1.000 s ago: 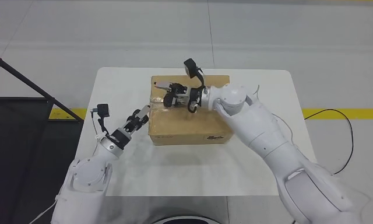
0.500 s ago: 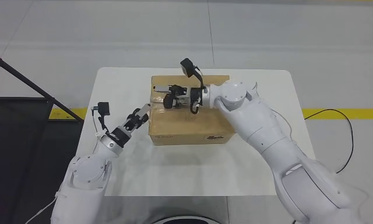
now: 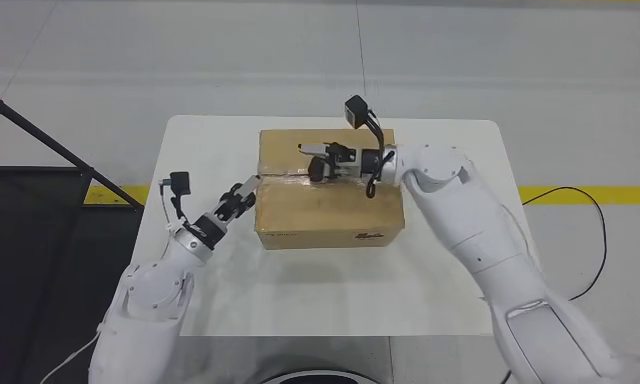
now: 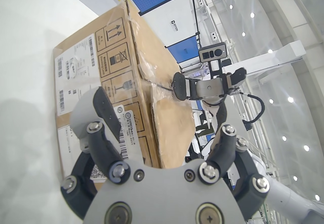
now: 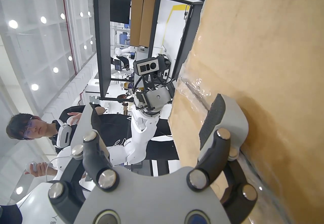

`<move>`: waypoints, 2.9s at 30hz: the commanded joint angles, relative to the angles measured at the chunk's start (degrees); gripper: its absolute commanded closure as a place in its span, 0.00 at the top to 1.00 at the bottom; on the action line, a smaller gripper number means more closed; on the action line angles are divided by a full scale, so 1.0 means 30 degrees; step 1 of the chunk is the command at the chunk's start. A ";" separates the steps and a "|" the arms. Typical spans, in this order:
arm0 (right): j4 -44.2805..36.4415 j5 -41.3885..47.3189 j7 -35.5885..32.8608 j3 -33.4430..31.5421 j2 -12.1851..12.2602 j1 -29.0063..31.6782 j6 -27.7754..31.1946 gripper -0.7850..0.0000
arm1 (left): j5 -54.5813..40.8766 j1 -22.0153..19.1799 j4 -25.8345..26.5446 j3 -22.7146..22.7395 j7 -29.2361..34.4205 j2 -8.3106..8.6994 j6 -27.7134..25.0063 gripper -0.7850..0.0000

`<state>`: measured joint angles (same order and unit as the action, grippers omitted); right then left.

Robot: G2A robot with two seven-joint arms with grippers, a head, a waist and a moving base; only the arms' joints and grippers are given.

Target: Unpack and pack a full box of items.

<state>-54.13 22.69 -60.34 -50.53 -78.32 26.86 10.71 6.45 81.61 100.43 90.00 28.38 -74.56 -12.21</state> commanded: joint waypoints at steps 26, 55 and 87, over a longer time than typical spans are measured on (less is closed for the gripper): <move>-0.5151 -0.0384 -0.0523 -0.7833 0.2841 0.6016 -0.0794 1.00 | 0.0504 -0.0376 0.0331 -0.0908 -0.0451 0.0276 0.0766 1.00; -0.2411 0.2125 -0.0733 -0.9330 0.3368 0.6697 0.0352 1.00 | 0.0151 -0.0223 0.0542 -0.0597 -0.0778 0.0621 0.0982 1.00; 0.0118 0.3966 -0.0727 -1.0124 0.3647 0.6684 0.2662 1.00 | -0.1468 0.0781 0.1311 0.1109 -0.1955 0.0969 0.0611 1.00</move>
<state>-53.75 34.19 -62.54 -79.73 -67.64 46.57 17.13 2.41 83.49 103.94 92.79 22.76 -71.70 -10.18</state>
